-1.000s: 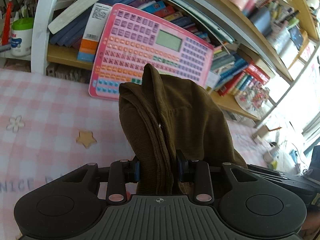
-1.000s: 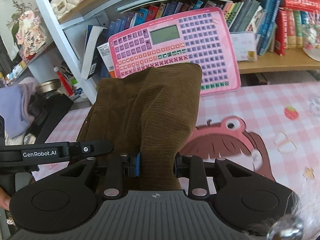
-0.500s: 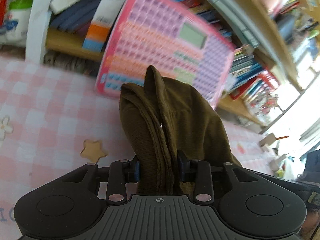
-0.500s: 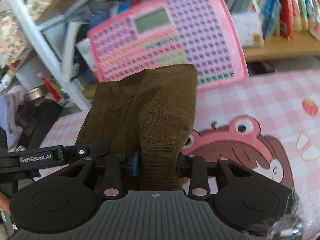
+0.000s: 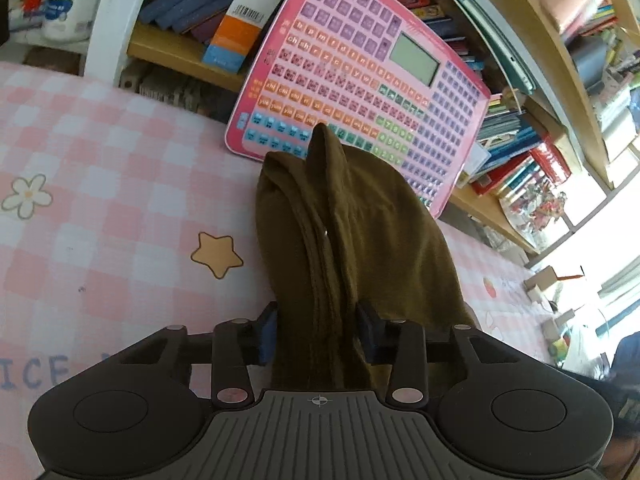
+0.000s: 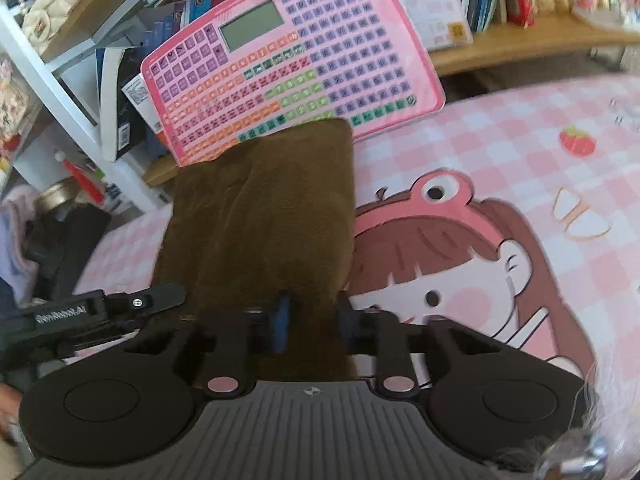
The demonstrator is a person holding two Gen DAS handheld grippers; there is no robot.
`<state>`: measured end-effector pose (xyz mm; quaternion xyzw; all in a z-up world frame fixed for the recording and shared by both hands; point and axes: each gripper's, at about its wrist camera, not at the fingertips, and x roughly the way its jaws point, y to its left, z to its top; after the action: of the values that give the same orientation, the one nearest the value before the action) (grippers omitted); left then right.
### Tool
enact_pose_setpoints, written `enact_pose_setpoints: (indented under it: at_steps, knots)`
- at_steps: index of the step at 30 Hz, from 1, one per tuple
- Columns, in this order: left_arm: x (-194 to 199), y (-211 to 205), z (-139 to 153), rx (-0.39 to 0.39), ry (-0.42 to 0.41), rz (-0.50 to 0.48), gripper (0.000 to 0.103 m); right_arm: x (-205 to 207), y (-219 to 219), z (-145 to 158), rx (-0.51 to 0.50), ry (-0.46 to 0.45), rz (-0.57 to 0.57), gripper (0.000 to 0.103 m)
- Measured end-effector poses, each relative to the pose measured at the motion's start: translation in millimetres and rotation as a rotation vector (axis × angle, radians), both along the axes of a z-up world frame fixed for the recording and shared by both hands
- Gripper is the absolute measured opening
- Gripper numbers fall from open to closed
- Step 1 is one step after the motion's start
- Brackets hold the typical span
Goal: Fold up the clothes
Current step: 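Open both tools and release the folded trousers onto the mat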
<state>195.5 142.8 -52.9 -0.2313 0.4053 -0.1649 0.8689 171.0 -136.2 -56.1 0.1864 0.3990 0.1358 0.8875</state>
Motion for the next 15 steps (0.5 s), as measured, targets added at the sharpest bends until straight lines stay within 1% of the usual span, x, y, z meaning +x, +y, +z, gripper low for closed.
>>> enact_pose_setpoints:
  at_steps: [3, 6, 8, 10, 12, 14, 15]
  knots:
    - [1.4, -3.7, 0.3, 0.004, 0.005, 0.005, 0.036, 2.9, 2.2, -0.4, -0.029, -0.017, -0.022, 0.018]
    - [1.2, -4.9, -0.7, 0.006, 0.003, 0.008, 0.037, 7.5, 0.6, -2.0, -0.029, -0.004, -0.023, 0.018]
    - [-2.0, -3.5, -0.4, 0.005, 0.001, 0.024, 0.04, 6.6, 0.5, -1.4, -0.033, 0.002, -0.018, 0.023]
    - [-9.1, -6.6, 5.7, 0.045, -0.025, 0.033, 0.04, 1.9, 1.6, 2.2, -0.058, -0.005, -0.016, 0.033]
    - [-18.7, -12.3, 13.4, 0.105, -0.064, 0.036, 0.043, -4.6, 2.6, 7.1, -0.09, -0.019, -0.013, 0.035]
    - [-31.9, -18.3, 21.4, 0.152, -0.103, 0.037, 0.045, -15.3, 3.4, 13.5, -0.115, -0.042, 0.001, 0.04]
    - [-38.7, -20.8, 24.4, 0.165, -0.118, 0.039, 0.048, -21.2, 4.0, 16.8, -0.129, -0.056, 0.008, 0.044]
